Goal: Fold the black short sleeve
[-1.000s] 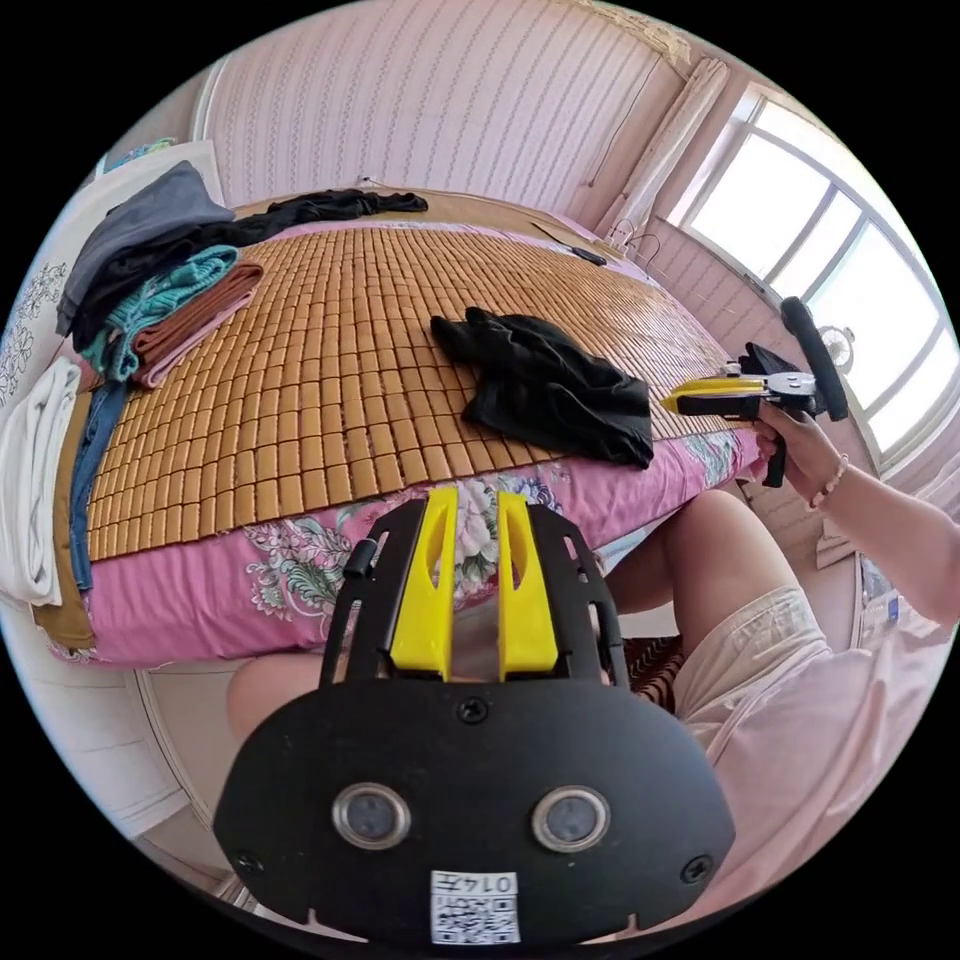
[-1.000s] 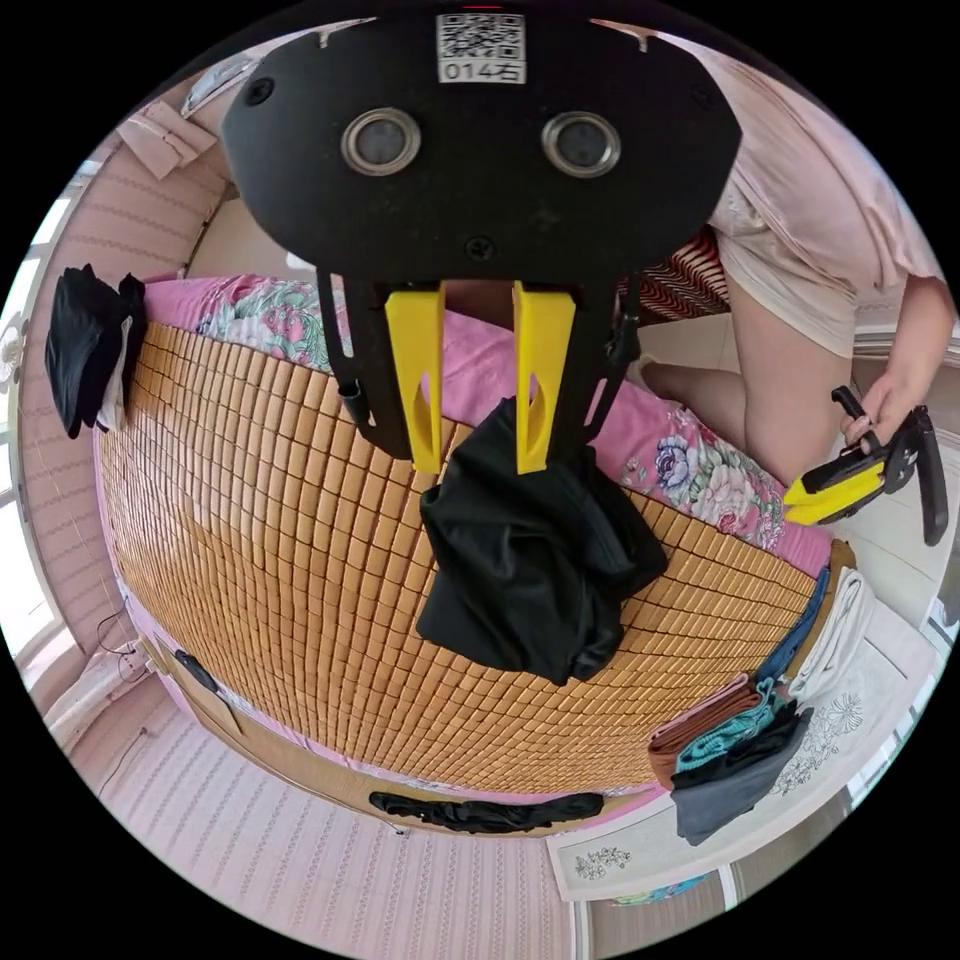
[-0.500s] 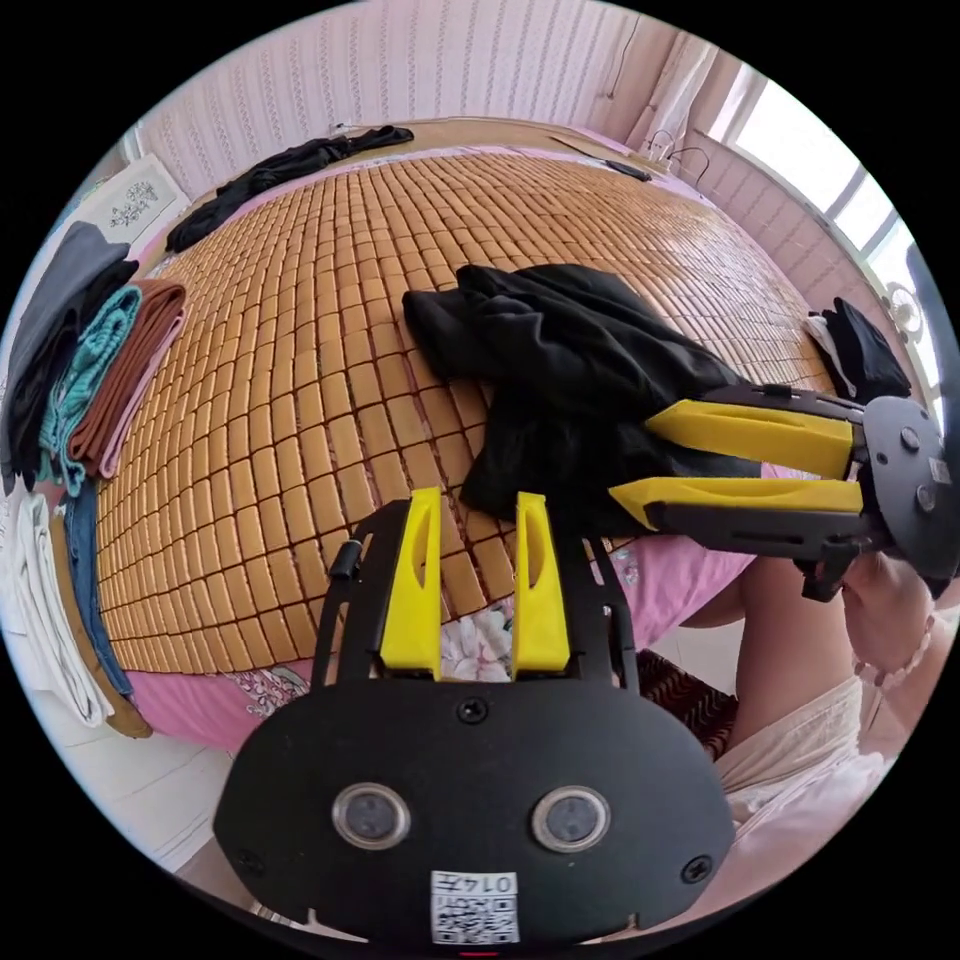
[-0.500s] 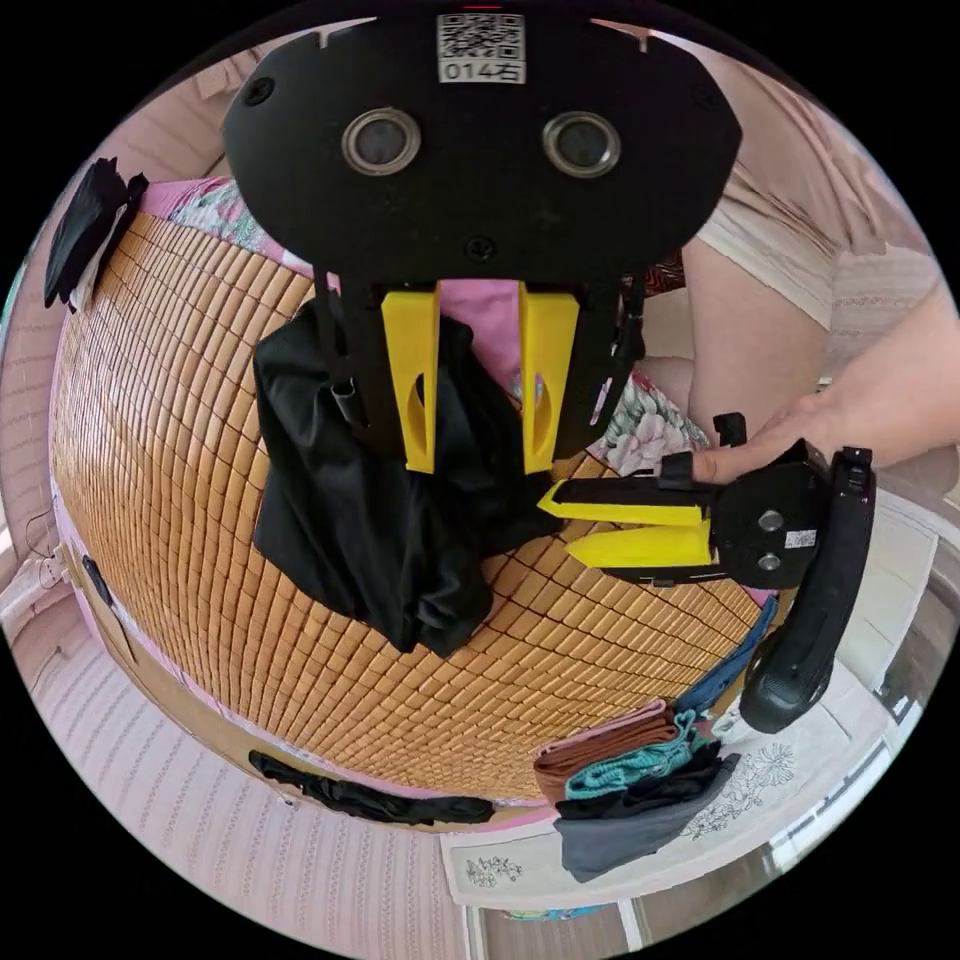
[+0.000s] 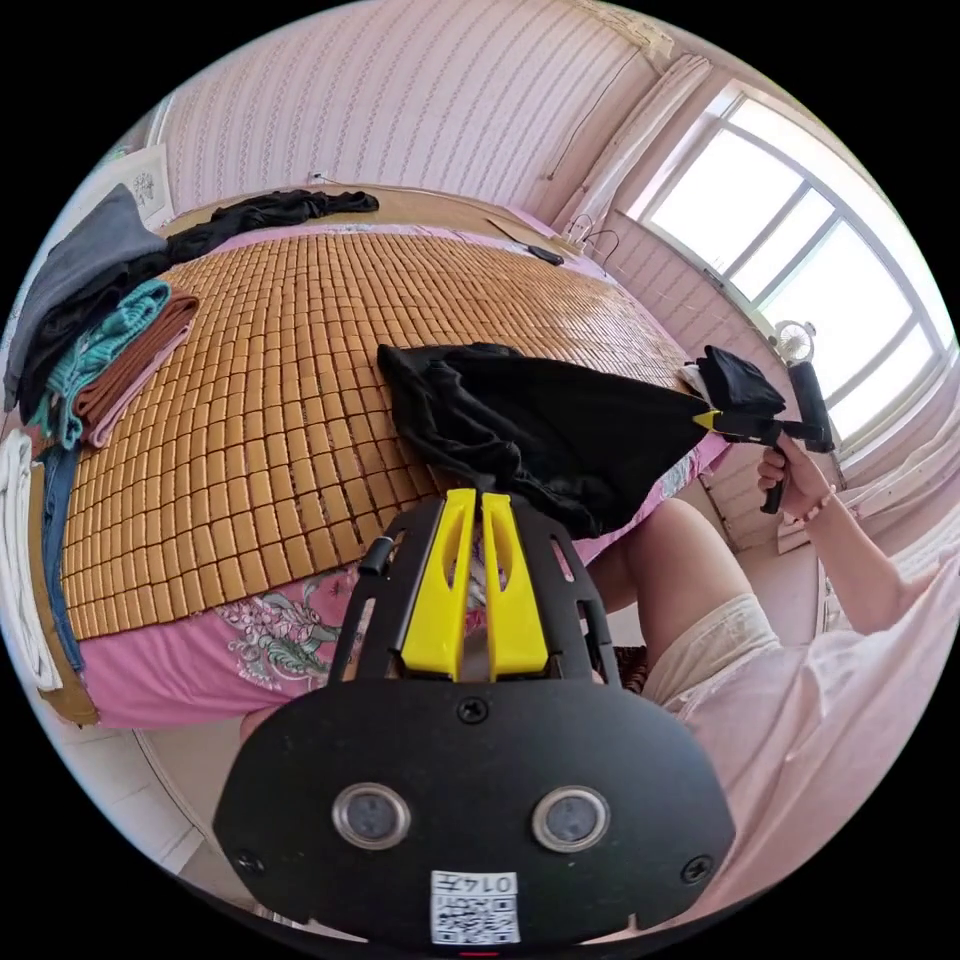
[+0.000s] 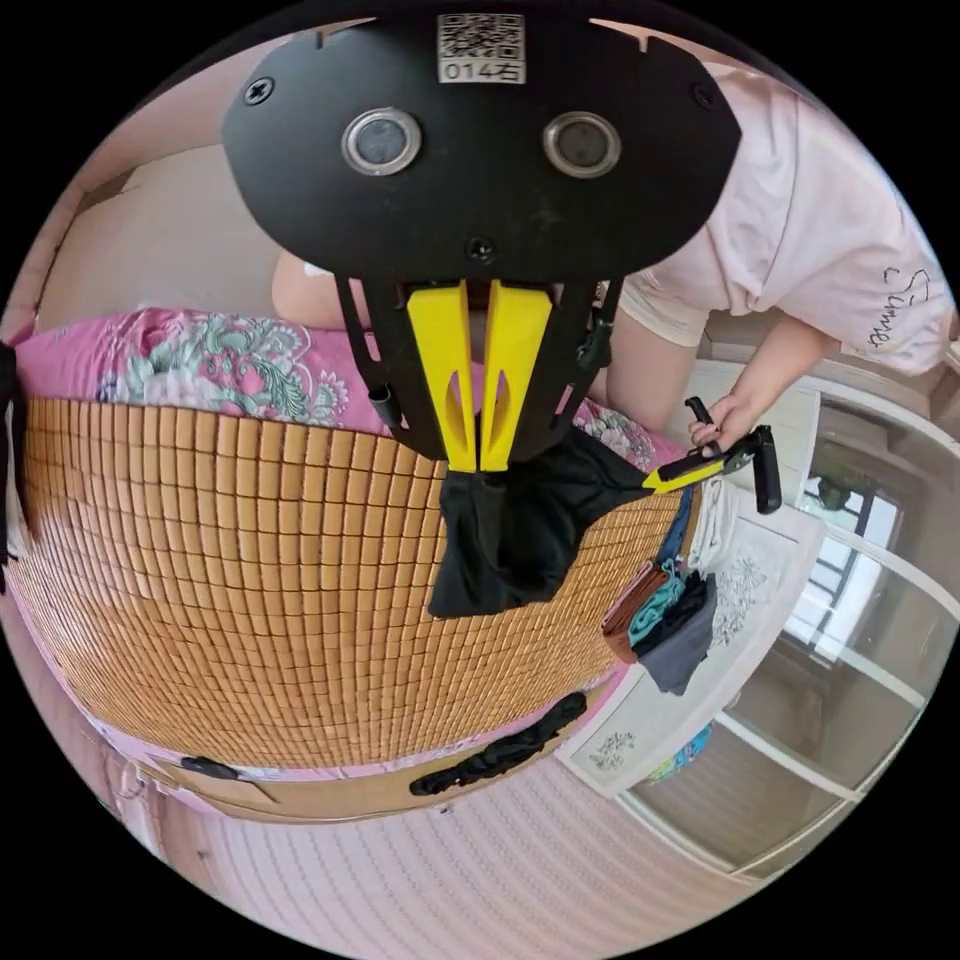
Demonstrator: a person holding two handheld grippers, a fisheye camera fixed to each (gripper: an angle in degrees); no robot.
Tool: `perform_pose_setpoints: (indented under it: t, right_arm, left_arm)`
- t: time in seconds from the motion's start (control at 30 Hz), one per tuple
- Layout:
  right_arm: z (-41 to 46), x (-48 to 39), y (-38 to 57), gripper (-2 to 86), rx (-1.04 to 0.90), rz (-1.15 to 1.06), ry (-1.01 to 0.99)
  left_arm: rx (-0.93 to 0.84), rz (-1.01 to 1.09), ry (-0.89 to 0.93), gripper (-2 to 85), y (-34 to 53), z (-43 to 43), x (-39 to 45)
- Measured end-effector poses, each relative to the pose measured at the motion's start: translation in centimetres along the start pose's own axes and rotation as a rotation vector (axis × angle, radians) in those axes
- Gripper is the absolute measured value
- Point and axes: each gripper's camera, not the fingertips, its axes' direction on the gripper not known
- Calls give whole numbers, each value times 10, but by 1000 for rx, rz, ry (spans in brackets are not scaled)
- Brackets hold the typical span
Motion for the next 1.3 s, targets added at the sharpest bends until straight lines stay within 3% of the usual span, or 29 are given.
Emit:
perform_pose_setpoints:
  t: [0.17,0.27,0.43,0.6,0.77,1.03,1.2,1.3]
  right_arm:
    - [-83,45,63,-5,175,181,-136]
    - [-102,54,86,-3,174,231,-210]
    - [-133,43,111,-1,190,189,-342]
    - [-199,15,110,-1,291,126,-328]
    - [-324,-50,86,-1,535,-105,-439]
    - [-503,-154,102,-2,778,-425,-410]
    - [-567,-207,123,-2,814,-558,-364]
    - [-590,-239,149,-2,875,-610,-315]
  left_arm:
    - [108,-65,-39,-9,55,-66,22]
    - [119,-93,-57,-7,75,-80,32]
    - [160,-157,1,-6,94,-96,55]
    - [277,-103,-17,-8,90,-154,100]
    - [541,52,-62,-9,71,-272,173]
    - [964,186,-57,-10,108,-436,262]
    - [1073,247,-48,-10,136,-490,312]
    - [1098,286,-141,-10,148,-501,349]
